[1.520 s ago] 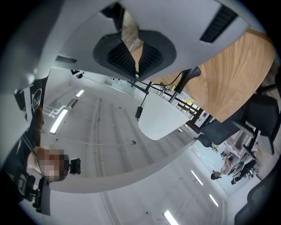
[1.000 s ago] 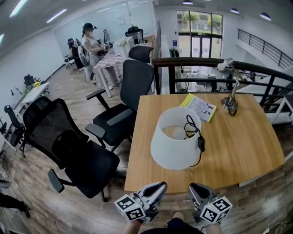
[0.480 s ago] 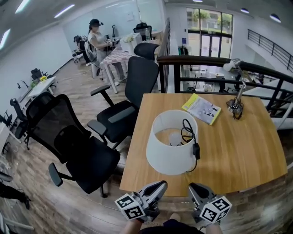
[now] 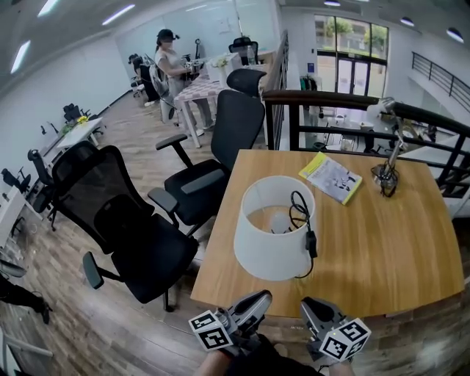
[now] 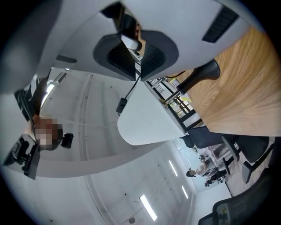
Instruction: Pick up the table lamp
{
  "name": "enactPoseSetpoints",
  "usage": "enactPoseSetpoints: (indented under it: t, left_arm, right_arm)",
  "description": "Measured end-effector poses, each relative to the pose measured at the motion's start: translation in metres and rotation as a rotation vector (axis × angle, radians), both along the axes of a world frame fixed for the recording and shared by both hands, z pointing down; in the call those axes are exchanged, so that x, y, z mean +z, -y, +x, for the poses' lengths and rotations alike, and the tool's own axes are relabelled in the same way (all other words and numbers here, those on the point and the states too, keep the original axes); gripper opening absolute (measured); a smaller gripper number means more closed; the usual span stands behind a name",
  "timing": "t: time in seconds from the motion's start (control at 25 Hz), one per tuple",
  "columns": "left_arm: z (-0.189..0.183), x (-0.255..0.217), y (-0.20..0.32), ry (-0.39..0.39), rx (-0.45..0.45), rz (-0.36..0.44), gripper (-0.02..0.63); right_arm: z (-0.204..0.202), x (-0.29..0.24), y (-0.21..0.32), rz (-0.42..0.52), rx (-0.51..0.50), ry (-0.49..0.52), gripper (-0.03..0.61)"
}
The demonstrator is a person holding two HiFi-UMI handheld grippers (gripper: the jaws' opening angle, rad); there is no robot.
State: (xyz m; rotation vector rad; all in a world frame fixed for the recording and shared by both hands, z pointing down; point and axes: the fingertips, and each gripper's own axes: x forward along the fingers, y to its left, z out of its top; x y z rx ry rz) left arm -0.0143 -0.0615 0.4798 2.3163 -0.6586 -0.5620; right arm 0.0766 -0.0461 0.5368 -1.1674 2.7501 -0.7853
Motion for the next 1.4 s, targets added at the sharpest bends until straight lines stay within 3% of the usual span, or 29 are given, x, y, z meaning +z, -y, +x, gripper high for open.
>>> enactPoseSetpoints:
  t: [0.16, 0.28, 0.44, 0.76, 1.0, 1.4]
  left_arm:
    - [-0.004, 0.005, 0.010, -0.065, -0.016, -0.019, 0.034]
    - [-0.007, 0.007, 0.021, -0.115, -0.022, -0.010, 0.115]
    - [-0.013, 0.010, 0.028, -0.199, -0.009, 0.016, 0.156]
    - [-0.016, -0.001, 0.041, -0.393, 0.062, 0.105, 0.163]
    - [-0.018, -0.011, 0.046, -0.461, 0.100, 0.182, 0.161]
    - [-0.014, -0.020, 0.047, -0.514, 0.155, 0.239, 0.149]
  right_arm:
    - [-0.003, 0.007, -0.005, -0.012, -0.034, -0.003, 0.057]
    - [-0.004, 0.011, -0.006, -0.019, -0.047, -0.003, 0.057]
    - [-0.001, 0.017, -0.008, -0.036, -0.055, -0.022, 0.057]
    - [-0.002, 0.034, -0.012, -0.074, -0.076, -0.044, 0.057]
    - [-0.006, 0.041, -0.014, -0.090, -0.089, -0.053, 0.058]
    - [-0.002, 0.055, -0.019, -0.136, -0.072, -0.064, 0.058]
